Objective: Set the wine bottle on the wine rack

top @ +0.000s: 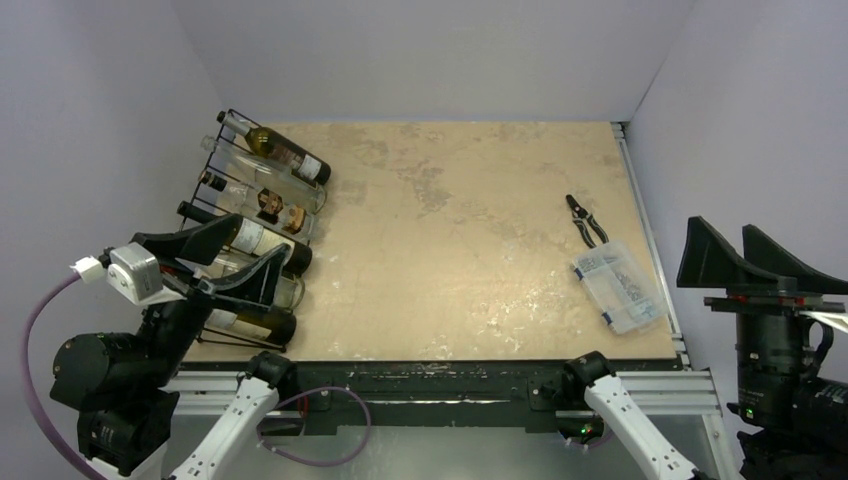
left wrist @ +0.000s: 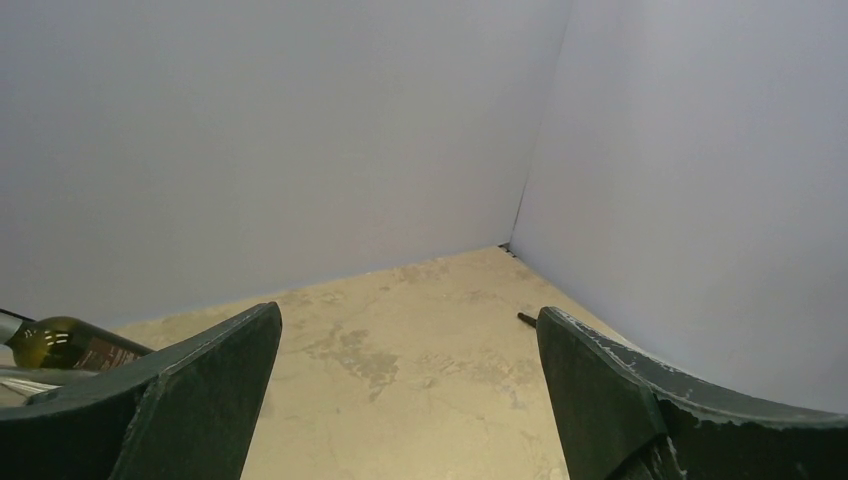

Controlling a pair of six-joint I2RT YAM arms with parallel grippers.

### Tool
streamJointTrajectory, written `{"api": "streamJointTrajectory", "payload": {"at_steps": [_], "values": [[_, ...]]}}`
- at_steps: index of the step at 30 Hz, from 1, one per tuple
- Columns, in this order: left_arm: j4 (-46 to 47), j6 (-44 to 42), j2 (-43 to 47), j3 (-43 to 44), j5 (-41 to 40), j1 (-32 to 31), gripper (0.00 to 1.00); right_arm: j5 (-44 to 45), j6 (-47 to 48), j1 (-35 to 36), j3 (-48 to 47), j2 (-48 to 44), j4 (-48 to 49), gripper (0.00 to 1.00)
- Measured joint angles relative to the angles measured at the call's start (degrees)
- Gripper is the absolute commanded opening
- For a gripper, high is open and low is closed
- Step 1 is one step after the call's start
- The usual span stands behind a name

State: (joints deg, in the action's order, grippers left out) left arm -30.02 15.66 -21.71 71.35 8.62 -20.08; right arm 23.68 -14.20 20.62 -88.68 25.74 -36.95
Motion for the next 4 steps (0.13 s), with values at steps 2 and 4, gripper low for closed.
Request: {"api": "streamJointTrajectory", "payload": {"at_steps": [2, 4], "values": [[0.0, 0.0, 0.0, 0.0, -0.13, 0.0, 1.0, 0.0, -0.02, 0.0, -0.02, 0.0, -0.07, 0.99], [0.02, -0.02, -0.04, 0.0, -0.35, 0.0, 1.0, 0.31, -0.04, 0.0, 0.35, -0.02, -0.11, 0.99]]}}
